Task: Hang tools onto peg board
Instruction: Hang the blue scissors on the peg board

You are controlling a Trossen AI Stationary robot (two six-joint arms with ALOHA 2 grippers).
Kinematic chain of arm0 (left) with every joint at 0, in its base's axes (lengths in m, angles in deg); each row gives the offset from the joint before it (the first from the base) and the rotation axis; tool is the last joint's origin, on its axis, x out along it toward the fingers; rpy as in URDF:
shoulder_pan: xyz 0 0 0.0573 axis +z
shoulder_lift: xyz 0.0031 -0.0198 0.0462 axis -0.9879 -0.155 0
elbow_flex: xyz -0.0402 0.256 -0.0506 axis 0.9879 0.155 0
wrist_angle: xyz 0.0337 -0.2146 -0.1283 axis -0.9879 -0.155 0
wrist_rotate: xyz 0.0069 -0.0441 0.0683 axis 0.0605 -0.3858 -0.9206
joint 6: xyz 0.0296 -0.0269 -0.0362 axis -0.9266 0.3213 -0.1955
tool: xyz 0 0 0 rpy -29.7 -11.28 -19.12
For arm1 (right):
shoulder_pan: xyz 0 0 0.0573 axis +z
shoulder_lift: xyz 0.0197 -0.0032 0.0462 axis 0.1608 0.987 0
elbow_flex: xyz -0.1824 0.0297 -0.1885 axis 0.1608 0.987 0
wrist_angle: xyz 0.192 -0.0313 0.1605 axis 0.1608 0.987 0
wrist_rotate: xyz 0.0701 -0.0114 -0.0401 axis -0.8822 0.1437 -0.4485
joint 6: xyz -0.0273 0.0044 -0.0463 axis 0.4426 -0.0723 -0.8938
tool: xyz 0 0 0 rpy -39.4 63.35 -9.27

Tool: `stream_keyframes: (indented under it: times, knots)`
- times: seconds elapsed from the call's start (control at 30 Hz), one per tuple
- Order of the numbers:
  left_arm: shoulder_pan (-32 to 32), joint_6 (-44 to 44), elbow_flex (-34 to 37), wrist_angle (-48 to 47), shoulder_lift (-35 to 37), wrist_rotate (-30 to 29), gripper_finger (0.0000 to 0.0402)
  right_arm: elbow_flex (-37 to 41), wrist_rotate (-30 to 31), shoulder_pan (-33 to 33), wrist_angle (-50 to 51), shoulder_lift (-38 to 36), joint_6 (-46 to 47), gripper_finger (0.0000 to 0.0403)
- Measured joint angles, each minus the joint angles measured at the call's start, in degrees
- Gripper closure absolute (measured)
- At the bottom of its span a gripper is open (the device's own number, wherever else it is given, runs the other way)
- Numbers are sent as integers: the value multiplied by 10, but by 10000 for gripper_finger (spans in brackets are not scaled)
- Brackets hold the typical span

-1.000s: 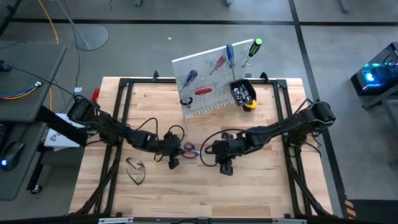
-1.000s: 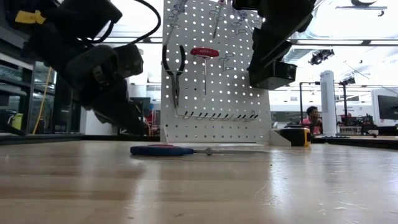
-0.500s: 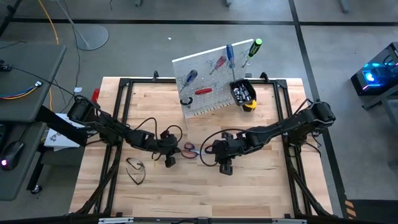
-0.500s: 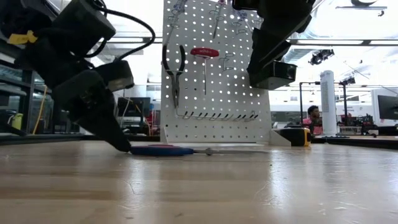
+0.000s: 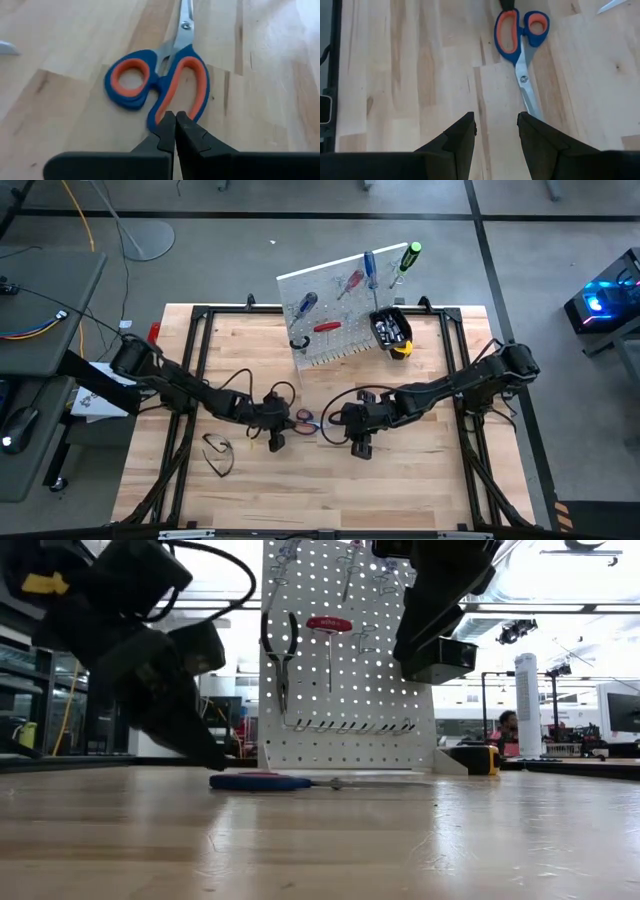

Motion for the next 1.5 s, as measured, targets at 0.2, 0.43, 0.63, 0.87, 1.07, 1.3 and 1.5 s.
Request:
stream_keyframes:
  times: [0.2,0.43,0.63,0.87,1.07,1.3,1.5]
  knots:
    - [4,5,-2,37,-64,-5,401,0,4,0,0,0,0,261]
    - [-1,50,12,82,-87,-21,402,0,-4,2,7,0,20,261]
    - [-13,58,20,98,-92,-32,402,4,13,-20,50,0,32,261]
    - [-33,49,21,154,-131,-64,402,46,-42,-81,-20,1,-55,261]
    - [-36,48,21,204,-156,-74,402,81,-68,-117,-89,30,-195,261]
    - [-36,12,21,213,-158,-71,402,60,-119,-143,-140,124,-290,261]
    - [-36,4,22,221,-159,-68,402,31,-128,-153,-142,189,-324,261]
